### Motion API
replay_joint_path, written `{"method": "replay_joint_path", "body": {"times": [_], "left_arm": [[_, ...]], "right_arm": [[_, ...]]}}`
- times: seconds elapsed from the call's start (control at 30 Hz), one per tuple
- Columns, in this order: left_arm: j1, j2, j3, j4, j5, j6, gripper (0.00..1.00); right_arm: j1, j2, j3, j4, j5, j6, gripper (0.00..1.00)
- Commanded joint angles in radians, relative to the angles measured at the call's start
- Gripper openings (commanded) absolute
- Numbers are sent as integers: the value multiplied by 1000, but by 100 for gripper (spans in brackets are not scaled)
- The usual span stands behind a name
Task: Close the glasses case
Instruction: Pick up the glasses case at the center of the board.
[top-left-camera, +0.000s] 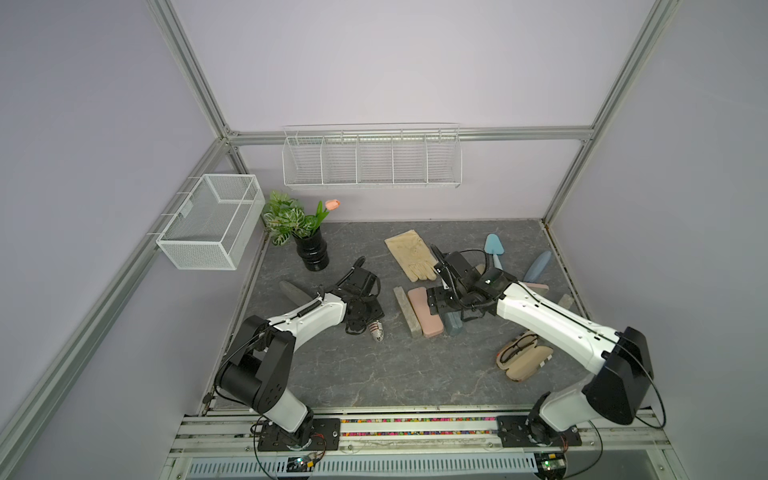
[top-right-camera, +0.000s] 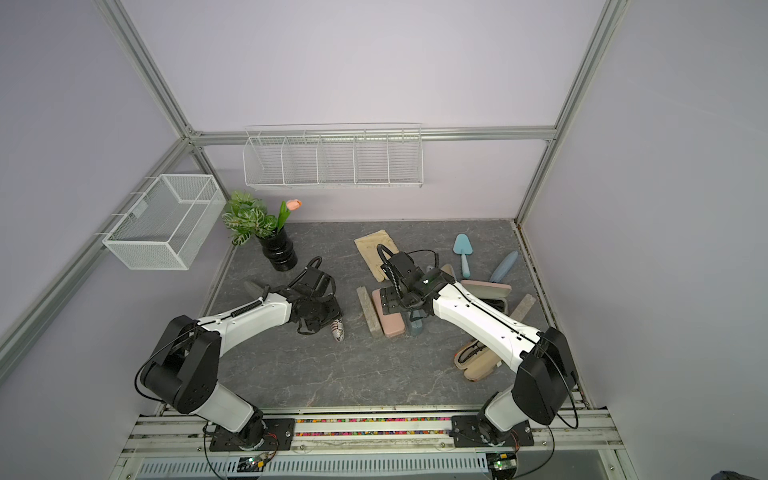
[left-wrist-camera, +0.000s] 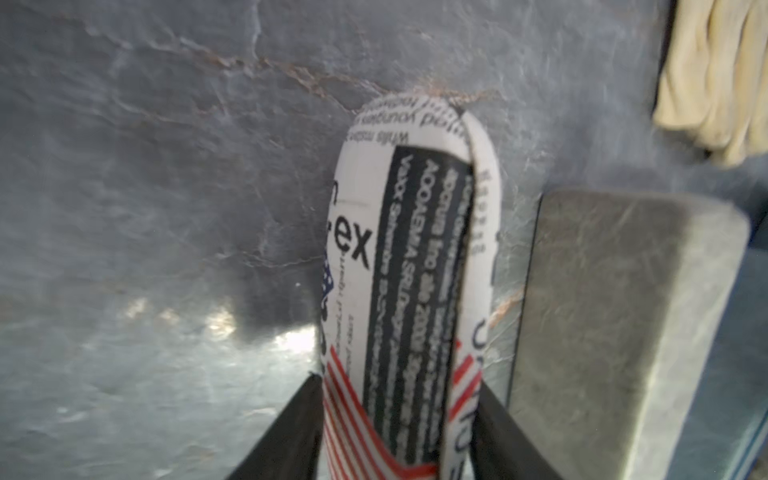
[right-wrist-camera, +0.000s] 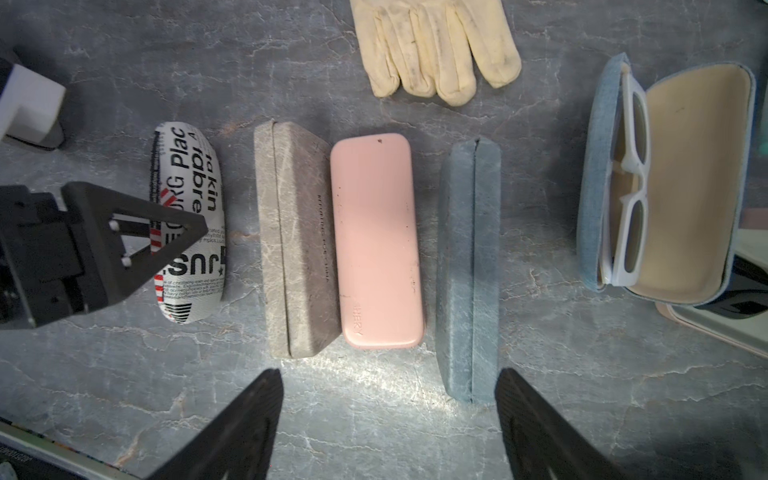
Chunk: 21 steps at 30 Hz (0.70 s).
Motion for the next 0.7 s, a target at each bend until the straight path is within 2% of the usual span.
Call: {"method": "replay_joint_path", "body": {"times": [0.0,0.07,0.2,0.33,0.47,0.67], "left_arm": [[-10,18,37,-24,-28,1,38],[-10,26,52,-44,-48,6,33],[-9,44,93,-95,-96,20,29],[6,66,143,-166,-155,30,29],[61,81,193,-242,-211,43,29],[130,122,257,-274,-236,83,29]], "right_arm": [[-23,-41,-27,26,-5,16,84],[-38,-51,-36,27,-8,10,84],[-72,-65,-45,31,-16,-6,84],[-122,-68,-39,23,-25,-37,84],[-208,-58,-13,19,-40,-75,85],[-341,36,58,-1,-77,-138,85]]}}
